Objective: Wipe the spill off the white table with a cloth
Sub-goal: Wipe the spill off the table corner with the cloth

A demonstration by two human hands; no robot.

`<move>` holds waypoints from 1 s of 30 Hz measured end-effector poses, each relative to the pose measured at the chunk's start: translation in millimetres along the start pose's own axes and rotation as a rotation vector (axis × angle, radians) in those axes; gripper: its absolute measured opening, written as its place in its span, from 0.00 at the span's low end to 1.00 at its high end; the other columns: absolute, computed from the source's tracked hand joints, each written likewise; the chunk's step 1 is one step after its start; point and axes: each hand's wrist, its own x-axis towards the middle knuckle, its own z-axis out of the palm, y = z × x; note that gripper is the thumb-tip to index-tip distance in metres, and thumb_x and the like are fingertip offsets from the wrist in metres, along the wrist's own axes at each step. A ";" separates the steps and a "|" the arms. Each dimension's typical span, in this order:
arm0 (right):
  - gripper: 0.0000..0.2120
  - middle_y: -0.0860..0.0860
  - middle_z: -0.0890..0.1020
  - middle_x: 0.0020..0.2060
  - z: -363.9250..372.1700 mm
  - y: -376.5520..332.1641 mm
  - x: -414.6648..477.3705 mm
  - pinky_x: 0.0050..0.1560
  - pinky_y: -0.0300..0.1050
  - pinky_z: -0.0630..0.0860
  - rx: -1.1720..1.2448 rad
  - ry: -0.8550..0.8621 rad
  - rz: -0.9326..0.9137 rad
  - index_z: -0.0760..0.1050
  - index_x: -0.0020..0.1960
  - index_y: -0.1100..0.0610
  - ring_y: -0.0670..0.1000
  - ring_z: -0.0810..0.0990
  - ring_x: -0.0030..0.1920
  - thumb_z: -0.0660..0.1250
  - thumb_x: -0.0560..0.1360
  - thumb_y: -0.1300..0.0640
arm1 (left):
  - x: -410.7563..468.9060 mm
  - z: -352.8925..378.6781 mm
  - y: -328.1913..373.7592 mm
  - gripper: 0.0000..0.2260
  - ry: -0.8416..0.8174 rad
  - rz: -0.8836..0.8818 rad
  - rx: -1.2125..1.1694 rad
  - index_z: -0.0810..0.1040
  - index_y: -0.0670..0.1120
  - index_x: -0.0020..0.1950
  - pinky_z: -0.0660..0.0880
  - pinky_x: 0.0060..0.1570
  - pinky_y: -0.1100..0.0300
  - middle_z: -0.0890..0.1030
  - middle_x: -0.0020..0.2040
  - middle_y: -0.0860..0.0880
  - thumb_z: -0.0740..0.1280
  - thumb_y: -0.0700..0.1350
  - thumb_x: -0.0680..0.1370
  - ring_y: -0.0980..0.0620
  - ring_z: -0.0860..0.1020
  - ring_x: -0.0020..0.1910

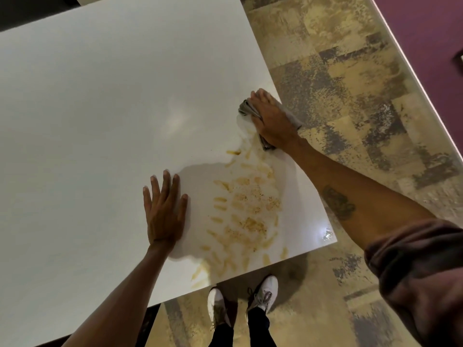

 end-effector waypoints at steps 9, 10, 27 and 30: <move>0.25 0.62 0.65 0.75 -0.9 -4.7 -55.4 0.79 0.44 0.48 -0.117 -0.093 -0.209 0.61 0.76 0.66 0.58 0.59 0.78 0.60 0.81 0.61 | -1.6 -2.2 -1.2 0.27 -0.028 0.007 0.000 0.59 0.48 0.83 0.47 0.82 0.42 0.56 0.84 0.46 0.47 0.58 0.85 0.41 0.49 0.84; 0.25 0.61 0.65 0.75 -1.2 -5.6 -64.1 0.80 0.45 0.49 -0.125 -0.114 -0.223 0.60 0.77 0.66 0.57 0.59 0.78 0.60 0.81 0.61 | -1.7 -2.7 -1.3 0.27 -0.031 0.004 -0.003 0.60 0.48 0.83 0.47 0.81 0.42 0.56 0.84 0.46 0.47 0.58 0.85 0.41 0.49 0.84; 0.18 0.61 0.74 0.70 1.7 -3.9 -247.7 0.73 0.62 0.65 -0.075 -0.060 -0.346 0.73 0.68 0.68 0.62 0.66 0.75 0.64 0.80 0.63 | -16.5 -6.0 -11.6 0.32 -0.056 0.056 -0.208 0.56 0.46 0.84 0.39 0.81 0.44 0.52 0.84 0.46 0.45 0.62 0.83 0.42 0.46 0.84; 0.20 0.60 0.72 0.71 9.5 -10.6 -268.8 0.75 0.59 0.63 -0.096 0.011 -0.254 0.71 0.70 0.65 0.60 0.65 0.76 0.61 0.81 0.58 | -30.3 -2.8 -19.9 0.33 -0.088 0.135 -0.162 0.54 0.45 0.84 0.38 0.80 0.46 0.50 0.84 0.45 0.46 0.62 0.84 0.42 0.44 0.84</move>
